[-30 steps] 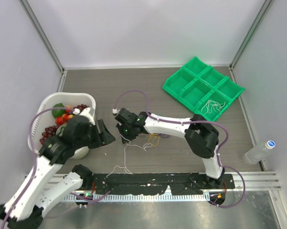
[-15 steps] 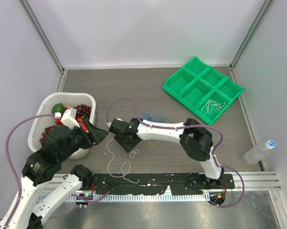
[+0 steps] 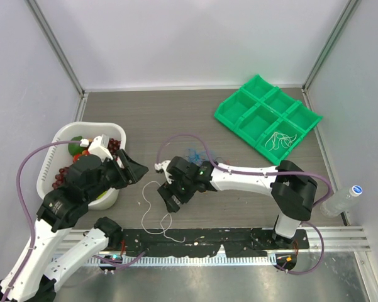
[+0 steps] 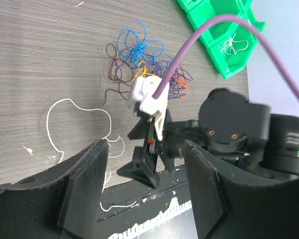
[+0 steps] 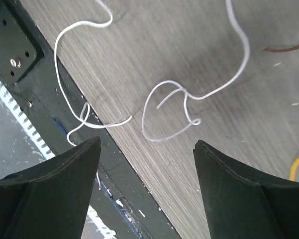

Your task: Untangle the cables

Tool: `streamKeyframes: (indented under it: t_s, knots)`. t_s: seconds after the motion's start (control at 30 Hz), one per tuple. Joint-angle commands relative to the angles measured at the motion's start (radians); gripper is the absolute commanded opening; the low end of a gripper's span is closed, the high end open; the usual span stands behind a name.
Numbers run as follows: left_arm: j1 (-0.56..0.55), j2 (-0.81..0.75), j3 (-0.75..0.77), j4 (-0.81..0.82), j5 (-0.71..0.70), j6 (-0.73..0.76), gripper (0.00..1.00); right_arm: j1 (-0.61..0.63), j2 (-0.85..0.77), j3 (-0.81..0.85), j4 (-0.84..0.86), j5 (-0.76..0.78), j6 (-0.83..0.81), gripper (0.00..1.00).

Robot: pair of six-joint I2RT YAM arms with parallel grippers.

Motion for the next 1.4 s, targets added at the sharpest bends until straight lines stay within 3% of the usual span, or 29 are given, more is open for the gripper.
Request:
streamKeyframes:
  t_s: [0.0,0.17,0.3,0.77,0.87,1.07,1.13,1.23,1.3,1.37]
  knots:
    - [-0.002,0.003,0.023,0.076,0.019,0.024,0.66,0.029,-0.058,-0.094,0.254,-0.101,-0.04,0.81]
    - [-0.002,0.0,0.015,0.075,0.021,0.032,0.67,0.046,-0.079,-0.127,0.246,0.019,-0.262,0.81]
    - [-0.002,-0.002,0.012,0.079,0.022,0.027,0.67,0.049,-0.026,-0.088,0.196,0.064,-0.331,0.82]
    - [-0.002,0.026,0.053,0.053,0.016,0.063,0.68,0.095,0.064,-0.051,0.286,-0.049,-0.246,0.79]
    - [-0.002,0.027,0.05,0.056,0.015,0.061,0.68,0.115,0.096,-0.045,0.311,0.082,-0.207,0.77]
    - [0.0,0.032,0.057,0.056,0.01,0.061,0.68,0.133,0.173,0.028,0.246,0.374,-0.132,0.54]
    - [-0.002,0.037,0.061,0.056,0.008,0.064,0.68,0.133,0.162,0.021,0.251,0.394,-0.134,0.43]
    - [-0.002,0.044,0.072,0.055,0.004,0.072,0.68,0.133,0.107,0.007,0.258,0.409,-0.138,0.14]
    - [-0.002,0.05,0.086,0.055,-0.007,0.079,0.68,0.132,0.045,-0.004,0.262,0.417,-0.138,0.03]
    - [-0.002,0.057,0.102,0.058,-0.028,0.09,0.68,0.129,-0.033,-0.021,0.275,0.419,-0.134,0.01]
